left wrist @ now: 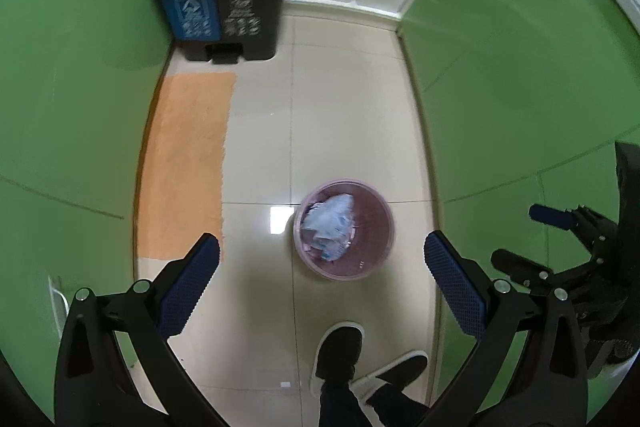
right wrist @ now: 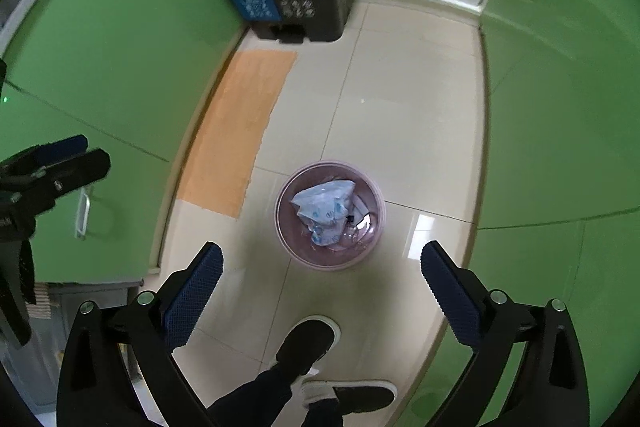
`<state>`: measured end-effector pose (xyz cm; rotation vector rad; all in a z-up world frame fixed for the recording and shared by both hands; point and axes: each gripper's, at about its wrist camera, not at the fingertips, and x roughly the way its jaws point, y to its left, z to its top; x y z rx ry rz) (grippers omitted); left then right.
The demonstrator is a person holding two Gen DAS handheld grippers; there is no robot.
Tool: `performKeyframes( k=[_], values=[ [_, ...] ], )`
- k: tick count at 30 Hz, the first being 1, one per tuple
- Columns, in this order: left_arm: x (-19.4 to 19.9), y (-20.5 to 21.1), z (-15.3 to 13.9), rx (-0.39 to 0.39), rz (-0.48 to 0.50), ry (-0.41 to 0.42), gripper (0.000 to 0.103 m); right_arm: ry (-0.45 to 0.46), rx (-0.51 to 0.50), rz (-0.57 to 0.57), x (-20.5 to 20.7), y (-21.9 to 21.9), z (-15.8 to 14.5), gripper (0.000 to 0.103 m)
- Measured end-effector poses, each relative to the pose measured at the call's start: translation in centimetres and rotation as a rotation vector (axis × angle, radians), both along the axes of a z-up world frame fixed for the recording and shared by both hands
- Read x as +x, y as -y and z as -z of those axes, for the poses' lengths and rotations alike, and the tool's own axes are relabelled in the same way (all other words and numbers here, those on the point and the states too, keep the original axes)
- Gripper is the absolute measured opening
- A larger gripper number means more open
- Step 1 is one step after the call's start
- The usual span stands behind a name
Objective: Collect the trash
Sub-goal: 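Move both tools back over the counter toward the red cloth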
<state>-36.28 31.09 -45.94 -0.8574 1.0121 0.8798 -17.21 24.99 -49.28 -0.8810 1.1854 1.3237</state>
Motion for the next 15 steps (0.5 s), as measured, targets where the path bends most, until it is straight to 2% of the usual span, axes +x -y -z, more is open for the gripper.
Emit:
performKeyframes(
  k=[3,9,15],
  values=[
    [1.4,0.8,-3.7,0.013,0.037,0.014,0.100,0.012,0.026,0.043,1.2,1.2,-4.7,0.095],
    [5.3,2.6,-14.2,0.068,0.147,0.050,0.100,0.047,0.107,0.149,3.9,4.6,-15.5,0.096],
    [9.8,5.1,-23.0,0.134,0.268,0.087,0.100,0.101,0.210,0.254,7.0,9.1,-26.2,0.097]
  ],
)
